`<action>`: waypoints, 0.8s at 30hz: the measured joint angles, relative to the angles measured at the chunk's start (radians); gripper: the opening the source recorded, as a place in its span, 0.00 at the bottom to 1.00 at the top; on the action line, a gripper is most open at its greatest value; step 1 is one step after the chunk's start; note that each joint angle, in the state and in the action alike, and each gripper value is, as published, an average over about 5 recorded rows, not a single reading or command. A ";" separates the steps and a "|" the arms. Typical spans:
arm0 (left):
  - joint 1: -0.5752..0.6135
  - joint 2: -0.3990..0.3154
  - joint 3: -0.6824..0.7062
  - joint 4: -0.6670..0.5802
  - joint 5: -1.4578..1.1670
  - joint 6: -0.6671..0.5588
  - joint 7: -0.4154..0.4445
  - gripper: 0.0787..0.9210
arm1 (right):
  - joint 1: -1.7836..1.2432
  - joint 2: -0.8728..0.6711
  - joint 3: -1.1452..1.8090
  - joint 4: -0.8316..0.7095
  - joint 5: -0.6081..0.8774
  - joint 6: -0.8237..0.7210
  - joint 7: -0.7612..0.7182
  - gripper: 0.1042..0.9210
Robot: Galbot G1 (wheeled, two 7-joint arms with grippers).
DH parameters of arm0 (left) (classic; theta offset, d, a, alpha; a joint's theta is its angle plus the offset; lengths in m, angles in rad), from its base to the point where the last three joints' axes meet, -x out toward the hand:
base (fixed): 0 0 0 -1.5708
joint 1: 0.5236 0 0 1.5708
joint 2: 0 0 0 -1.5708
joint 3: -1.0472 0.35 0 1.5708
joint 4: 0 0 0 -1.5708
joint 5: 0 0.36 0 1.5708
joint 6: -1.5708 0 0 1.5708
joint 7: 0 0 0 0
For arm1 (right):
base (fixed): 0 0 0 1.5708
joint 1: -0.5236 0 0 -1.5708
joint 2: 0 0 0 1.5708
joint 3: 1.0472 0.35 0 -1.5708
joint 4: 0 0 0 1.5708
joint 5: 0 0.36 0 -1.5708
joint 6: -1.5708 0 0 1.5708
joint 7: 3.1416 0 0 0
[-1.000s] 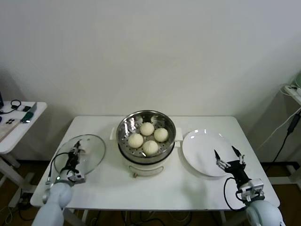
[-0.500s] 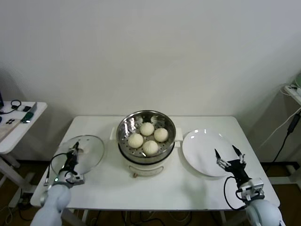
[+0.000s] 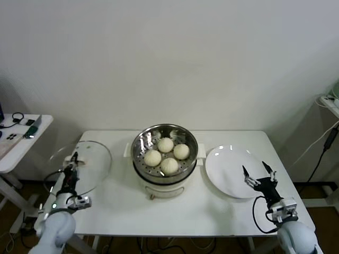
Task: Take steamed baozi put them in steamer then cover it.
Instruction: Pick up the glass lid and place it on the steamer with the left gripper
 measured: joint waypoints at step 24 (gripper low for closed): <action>0.107 0.151 0.128 -0.460 -0.094 0.372 0.099 0.08 | 0.060 0.006 -0.044 -0.052 -0.011 0.010 0.001 0.88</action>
